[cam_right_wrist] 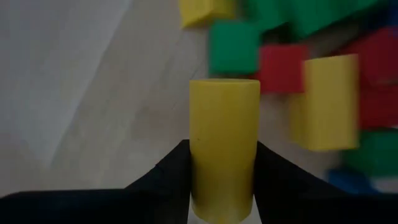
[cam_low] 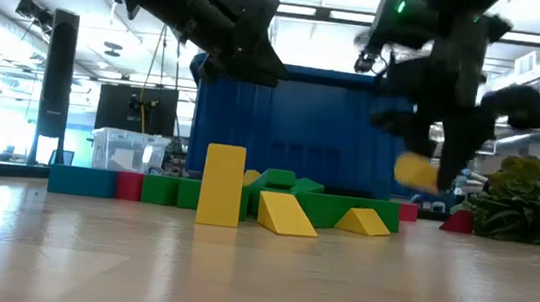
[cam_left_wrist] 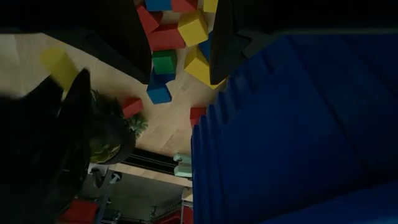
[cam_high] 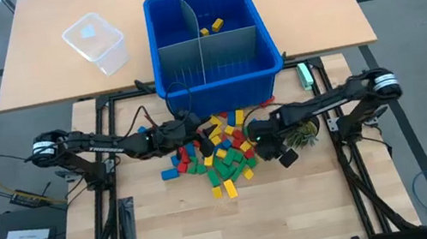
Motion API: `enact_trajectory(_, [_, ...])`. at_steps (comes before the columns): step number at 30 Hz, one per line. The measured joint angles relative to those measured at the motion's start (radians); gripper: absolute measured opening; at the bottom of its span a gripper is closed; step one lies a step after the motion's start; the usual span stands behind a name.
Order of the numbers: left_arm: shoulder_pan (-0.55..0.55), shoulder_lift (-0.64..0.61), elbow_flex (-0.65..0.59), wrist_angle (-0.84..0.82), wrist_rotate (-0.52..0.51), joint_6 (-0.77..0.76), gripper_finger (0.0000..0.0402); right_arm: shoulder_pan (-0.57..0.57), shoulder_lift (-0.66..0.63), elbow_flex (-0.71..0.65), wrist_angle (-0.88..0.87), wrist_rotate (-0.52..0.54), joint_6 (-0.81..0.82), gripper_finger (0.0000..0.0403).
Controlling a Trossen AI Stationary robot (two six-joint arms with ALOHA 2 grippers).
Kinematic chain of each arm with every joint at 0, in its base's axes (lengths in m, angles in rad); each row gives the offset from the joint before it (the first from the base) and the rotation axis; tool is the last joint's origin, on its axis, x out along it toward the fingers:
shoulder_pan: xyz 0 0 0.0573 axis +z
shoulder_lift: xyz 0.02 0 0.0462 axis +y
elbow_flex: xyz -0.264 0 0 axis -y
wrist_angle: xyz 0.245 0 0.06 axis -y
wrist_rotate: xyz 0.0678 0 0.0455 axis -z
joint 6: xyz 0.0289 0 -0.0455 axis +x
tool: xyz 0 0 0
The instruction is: Sort Items/Unsort Items
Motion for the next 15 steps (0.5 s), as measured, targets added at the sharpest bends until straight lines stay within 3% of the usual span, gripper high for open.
enact_trajectory(7, [0.000,0.000,0.000,0.000,0.000,0.000,0.0168,-0.046,-0.262,0.000,0.081,0.073,0.109,0.0129])
enact_trajectory(15, [0.000,0.000,0.000,0.000,0.000,0.000,0.0168,-0.281,-0.461,0.002,0.437,0.133,0.223,0.0129])
